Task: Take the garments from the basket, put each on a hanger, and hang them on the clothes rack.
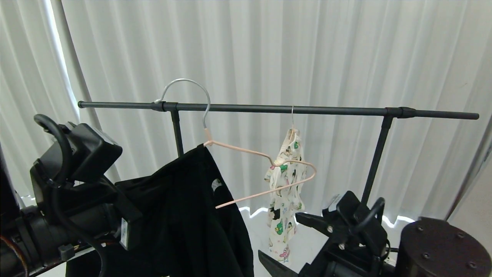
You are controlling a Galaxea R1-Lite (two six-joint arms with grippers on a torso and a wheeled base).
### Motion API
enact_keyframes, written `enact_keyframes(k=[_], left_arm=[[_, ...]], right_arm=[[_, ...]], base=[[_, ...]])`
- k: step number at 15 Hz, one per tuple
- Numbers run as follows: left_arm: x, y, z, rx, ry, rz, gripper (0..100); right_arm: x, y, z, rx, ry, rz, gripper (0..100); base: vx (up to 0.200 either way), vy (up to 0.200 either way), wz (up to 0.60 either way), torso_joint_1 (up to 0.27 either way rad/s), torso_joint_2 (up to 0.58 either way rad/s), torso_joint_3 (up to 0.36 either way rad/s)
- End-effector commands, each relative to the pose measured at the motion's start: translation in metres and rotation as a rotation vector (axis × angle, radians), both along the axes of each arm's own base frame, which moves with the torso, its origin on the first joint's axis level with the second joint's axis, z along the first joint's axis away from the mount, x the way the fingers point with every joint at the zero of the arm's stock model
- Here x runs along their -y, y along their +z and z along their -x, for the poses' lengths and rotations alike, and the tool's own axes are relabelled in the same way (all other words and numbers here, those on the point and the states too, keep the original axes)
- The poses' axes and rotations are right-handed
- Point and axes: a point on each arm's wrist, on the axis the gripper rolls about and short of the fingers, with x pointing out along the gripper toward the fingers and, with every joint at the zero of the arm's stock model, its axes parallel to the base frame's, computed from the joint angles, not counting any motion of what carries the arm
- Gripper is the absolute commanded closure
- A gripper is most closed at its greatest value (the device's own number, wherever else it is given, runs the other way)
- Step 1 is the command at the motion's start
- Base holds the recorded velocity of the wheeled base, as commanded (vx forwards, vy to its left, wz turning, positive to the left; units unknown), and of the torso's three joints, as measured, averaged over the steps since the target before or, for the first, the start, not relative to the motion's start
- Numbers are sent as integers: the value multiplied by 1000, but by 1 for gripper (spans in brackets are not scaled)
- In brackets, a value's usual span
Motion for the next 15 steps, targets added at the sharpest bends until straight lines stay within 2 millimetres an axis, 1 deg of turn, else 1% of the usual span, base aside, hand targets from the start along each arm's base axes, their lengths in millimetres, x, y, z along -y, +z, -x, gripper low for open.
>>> enact_keyframes(k=[1, 3, 4, 7, 8, 10, 12, 13, 15], left_arm=[[3, 5, -1, 13, -16, 8, 100], [6, 8, 0, 21, -31, 13, 100], [8, 8, 1, 21, -44, 13, 100], [13, 6, 1, 11, -66, 9, 100], [13, 6, 1, 11, -68, 9, 100], [13, 6, 0, 13, -42, 4, 100], [13, 5, 0, 12, -32, -2, 100], [12, 3, -2, 9, 0, -13, 100], [9, 4, -3, 14, 37, -16, 100]], right_arm=[[-29, -8, -24, -38, -44, -26, 0], [-45, -10, -39, -44, -68, -49, 0], [-50, -10, -42, -43, -68, -54, 0], [-54, -20, -44, -59, -76, -33, 0], [-55, -22, -46, -67, -113, -34, 0], [-55, -32, -49, -61, -210, -2, 0], [-54, -33, -50, -58, -233, 5, 0], [-51, -36, -51, -48, -271, 26, 0], [-30, -53, -53, -49, -335, 126, 0]], base=[[0, 0, 0, 0, 0, 0], [0, 0, 0, 0, 0, 0], [0, 0, 0, 0, 0, 0], [0, 0, 0, 0, 0, 0], [0, 0, 0, 0, 0, 0], [0, 0, 0, 0, 0, 0], [0, 0, 0, 0, 0, 0], [0, 0, 0, 0, 0, 0], [0, 0, 0, 0, 0, 0]])
